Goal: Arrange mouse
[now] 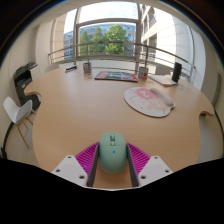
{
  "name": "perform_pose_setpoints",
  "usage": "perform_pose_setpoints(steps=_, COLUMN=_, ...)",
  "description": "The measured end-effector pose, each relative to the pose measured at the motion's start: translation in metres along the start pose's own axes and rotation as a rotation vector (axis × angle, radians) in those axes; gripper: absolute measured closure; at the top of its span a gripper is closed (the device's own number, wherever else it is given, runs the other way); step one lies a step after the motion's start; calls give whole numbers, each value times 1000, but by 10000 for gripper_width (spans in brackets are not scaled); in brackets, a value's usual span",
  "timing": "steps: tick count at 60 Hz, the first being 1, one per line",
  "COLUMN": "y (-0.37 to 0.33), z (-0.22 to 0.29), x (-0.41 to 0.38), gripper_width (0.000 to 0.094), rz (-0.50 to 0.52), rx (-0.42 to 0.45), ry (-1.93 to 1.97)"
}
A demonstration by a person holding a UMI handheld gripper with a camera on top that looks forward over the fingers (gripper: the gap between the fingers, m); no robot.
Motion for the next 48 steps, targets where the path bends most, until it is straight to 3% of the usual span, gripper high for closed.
perform_pose_setpoints(steps=11, y=2, z=3, x=-5, gripper_width=532, rz=7, rx=-31, ry=-7)
perform_pose_setpoints(steps=17, y=-2, z=16, x=-9, gripper_width=537, rz=3, rx=-31, ry=-11)
perform_pose_setpoints(steps=30, y=-18, z=160, x=-39, gripper_width=537, rz=81, rx=236, ry=1)
perform_pose_setpoints(steps=39, y=2, z=259, x=3, gripper_width=538, rz=79, rx=412, ry=70)
perform_pose_setpoints(steps=43, y=33, z=272, x=39, gripper_width=539, rz=43, rx=420, ry=94)
perform_pose_setpoints(steps=48, y=82, z=261, x=87, gripper_width=540, rz=-14, rx=365, ry=129)
Point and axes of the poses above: the point between the fingertips, and its own axes, seen from behind it with the camera up: x to the right, z up, y forward, the way the camera looks, the point moved 8 cm from there along -y, backward, against the way the camera looks, and after that the axes turned 12 degrees about x, right-handed, at the moved point
